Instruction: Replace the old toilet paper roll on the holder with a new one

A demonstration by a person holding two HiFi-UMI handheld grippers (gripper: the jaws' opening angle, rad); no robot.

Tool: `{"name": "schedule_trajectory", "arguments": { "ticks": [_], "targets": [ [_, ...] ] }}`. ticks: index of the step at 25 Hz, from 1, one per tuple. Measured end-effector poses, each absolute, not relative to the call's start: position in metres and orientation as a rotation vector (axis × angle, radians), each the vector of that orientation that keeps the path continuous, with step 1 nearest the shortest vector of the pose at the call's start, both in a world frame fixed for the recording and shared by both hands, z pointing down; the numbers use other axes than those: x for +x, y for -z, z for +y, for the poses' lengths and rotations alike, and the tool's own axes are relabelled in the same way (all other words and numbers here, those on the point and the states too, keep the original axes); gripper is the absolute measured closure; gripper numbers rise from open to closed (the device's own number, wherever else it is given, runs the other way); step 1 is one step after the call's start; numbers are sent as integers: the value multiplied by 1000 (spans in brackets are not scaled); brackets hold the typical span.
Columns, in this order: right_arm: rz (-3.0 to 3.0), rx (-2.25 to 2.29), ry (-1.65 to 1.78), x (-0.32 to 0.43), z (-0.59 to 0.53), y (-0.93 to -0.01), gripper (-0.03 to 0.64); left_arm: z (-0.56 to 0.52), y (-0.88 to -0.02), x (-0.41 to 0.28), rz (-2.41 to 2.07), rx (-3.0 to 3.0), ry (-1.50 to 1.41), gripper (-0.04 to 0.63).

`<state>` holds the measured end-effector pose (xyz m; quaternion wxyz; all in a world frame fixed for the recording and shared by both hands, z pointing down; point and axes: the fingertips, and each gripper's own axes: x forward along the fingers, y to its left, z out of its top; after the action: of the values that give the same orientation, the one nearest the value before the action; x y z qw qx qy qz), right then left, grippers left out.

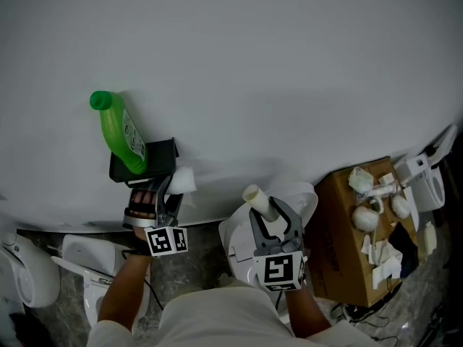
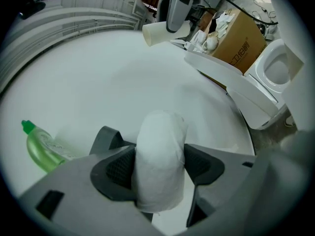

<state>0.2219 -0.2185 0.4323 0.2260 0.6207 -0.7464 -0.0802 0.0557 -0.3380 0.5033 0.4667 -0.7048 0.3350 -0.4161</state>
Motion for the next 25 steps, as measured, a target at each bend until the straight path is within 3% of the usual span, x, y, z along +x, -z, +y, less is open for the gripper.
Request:
{"name": "schedule_trajectory", "arguments": {
  "ticks": [25],
  "targets": [
    [-2075,1673,218,192,-202,-431,431,-338,-502,-11,934,-1732,1067,291]
  ]
}}
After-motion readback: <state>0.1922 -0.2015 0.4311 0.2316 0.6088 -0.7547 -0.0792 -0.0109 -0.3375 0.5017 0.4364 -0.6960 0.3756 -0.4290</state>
